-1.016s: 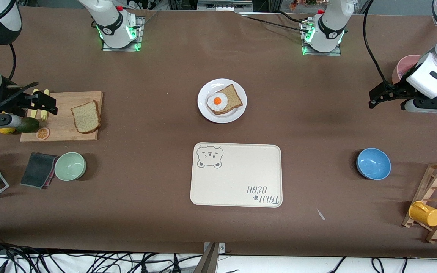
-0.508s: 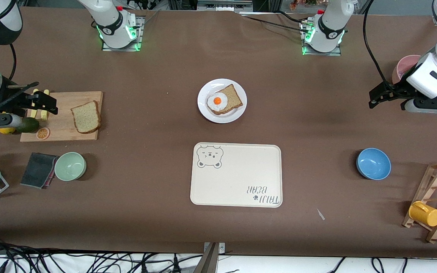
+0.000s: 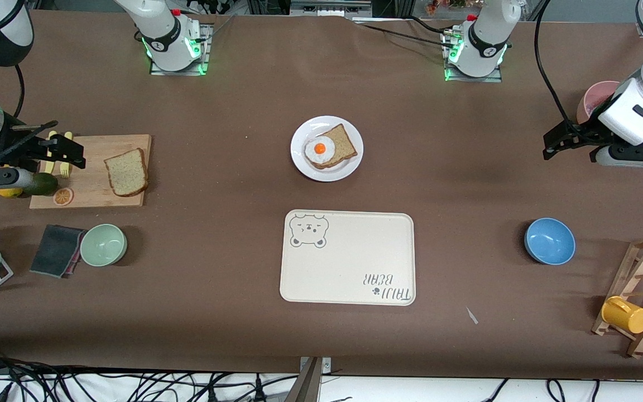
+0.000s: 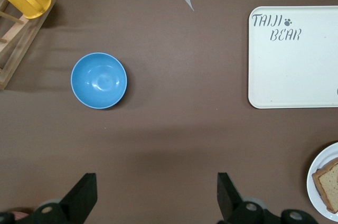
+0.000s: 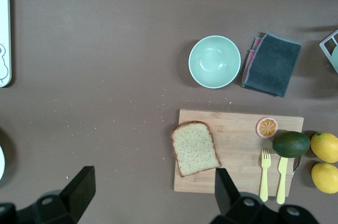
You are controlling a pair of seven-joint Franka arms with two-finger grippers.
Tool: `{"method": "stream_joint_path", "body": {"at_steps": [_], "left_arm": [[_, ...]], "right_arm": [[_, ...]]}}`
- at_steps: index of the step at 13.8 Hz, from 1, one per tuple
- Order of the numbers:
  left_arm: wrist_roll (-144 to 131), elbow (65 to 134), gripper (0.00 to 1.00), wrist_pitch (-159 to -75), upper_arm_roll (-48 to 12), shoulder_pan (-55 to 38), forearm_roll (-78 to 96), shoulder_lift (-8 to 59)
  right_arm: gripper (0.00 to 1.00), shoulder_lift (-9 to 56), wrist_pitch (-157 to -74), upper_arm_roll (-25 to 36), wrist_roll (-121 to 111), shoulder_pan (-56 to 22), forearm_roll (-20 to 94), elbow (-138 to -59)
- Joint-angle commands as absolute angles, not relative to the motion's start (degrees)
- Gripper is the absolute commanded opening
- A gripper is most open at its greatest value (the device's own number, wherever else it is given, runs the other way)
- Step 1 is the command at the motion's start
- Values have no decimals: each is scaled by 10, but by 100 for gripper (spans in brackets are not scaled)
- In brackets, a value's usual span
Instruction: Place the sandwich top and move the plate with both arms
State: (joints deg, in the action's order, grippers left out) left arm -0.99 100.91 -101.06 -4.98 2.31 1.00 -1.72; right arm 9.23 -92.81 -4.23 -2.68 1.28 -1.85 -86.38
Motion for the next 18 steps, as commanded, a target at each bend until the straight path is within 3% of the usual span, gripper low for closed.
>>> {"method": "stream_joint_path", "body": {"at_steps": [1,18], "left_arm": [[-11,1018,100,-1019,-51,23,-3,-23],[-8,1008,100,-1017,-63,12,-1,-16]], "right_arm": [[100,90,-922,-43,-31,13,-25,-864],[100,93,-915,-41,-25,17,-28,-869]]}}
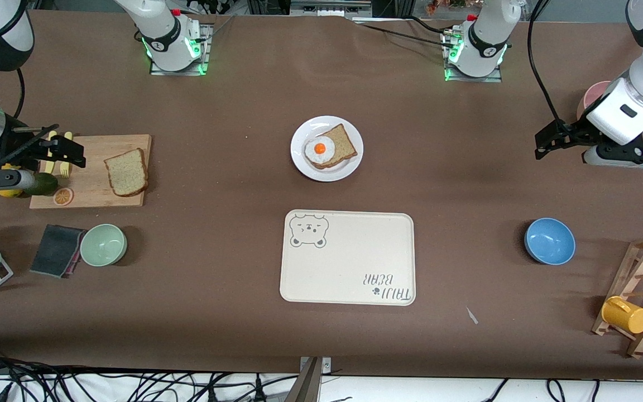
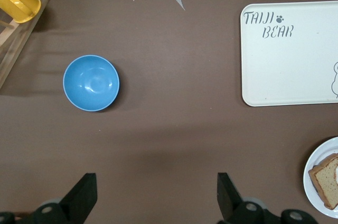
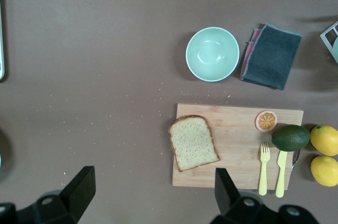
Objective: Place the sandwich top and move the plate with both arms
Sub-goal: 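Move the right gripper over the bread slice on the cutting board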
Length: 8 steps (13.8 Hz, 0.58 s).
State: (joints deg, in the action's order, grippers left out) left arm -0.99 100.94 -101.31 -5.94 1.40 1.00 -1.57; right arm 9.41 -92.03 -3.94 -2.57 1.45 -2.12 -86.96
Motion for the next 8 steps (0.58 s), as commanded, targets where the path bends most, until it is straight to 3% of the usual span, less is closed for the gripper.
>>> {"method": "stream_joint_path", "body": {"at_steps": [1,8], "left_arm": [[-7,1008,100,-1016,-63,12,-1,-16],[-8,1008,100,-1018,-63,12,-1,-15]], "right_arm": [[100,94,-916,-41,-27,18,-29,-869],[100,96,-915,-40,-29,28,-23,-869]]}}
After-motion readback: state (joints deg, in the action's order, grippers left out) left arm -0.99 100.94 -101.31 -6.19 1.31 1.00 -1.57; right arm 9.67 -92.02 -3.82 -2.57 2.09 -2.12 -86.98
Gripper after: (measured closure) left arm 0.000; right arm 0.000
